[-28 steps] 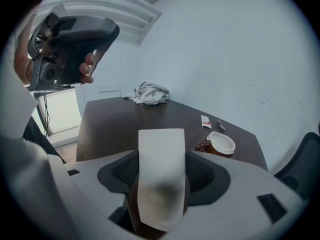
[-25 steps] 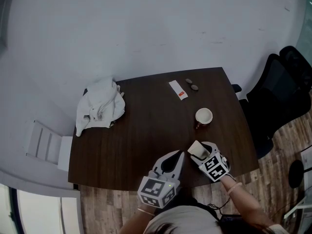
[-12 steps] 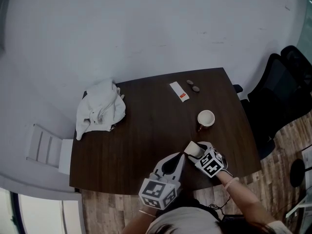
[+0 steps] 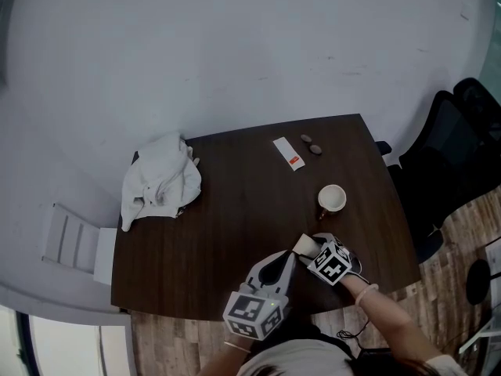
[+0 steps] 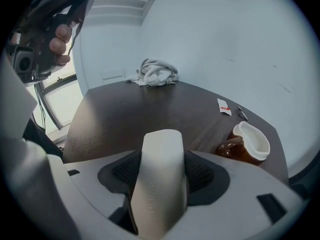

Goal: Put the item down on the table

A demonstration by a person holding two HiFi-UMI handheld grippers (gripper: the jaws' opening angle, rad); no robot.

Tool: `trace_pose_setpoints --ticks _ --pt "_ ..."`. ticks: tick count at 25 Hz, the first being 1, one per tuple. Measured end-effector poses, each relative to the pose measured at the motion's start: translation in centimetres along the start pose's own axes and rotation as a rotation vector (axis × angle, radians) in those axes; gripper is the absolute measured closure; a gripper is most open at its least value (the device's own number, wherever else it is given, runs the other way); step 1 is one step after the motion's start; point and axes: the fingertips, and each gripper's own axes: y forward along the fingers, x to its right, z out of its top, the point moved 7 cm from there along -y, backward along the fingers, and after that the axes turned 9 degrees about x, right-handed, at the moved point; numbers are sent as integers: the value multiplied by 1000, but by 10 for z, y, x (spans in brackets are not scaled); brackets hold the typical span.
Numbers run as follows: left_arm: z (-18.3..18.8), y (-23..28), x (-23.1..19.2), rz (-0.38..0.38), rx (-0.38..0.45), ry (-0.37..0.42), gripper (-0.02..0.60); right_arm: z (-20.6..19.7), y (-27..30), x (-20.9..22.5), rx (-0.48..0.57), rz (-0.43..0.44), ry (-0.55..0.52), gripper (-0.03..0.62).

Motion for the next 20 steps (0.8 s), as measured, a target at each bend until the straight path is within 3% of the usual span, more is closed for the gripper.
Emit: trace_pose_setpoints --ticks 13,20 --pt "-6 -2 -1 25 -9 -4 565 -8 20 2 -83 57 15 309" --pt "-6 -5 0 37 -5 0 564 -11 21 3 -58 47 88 303"
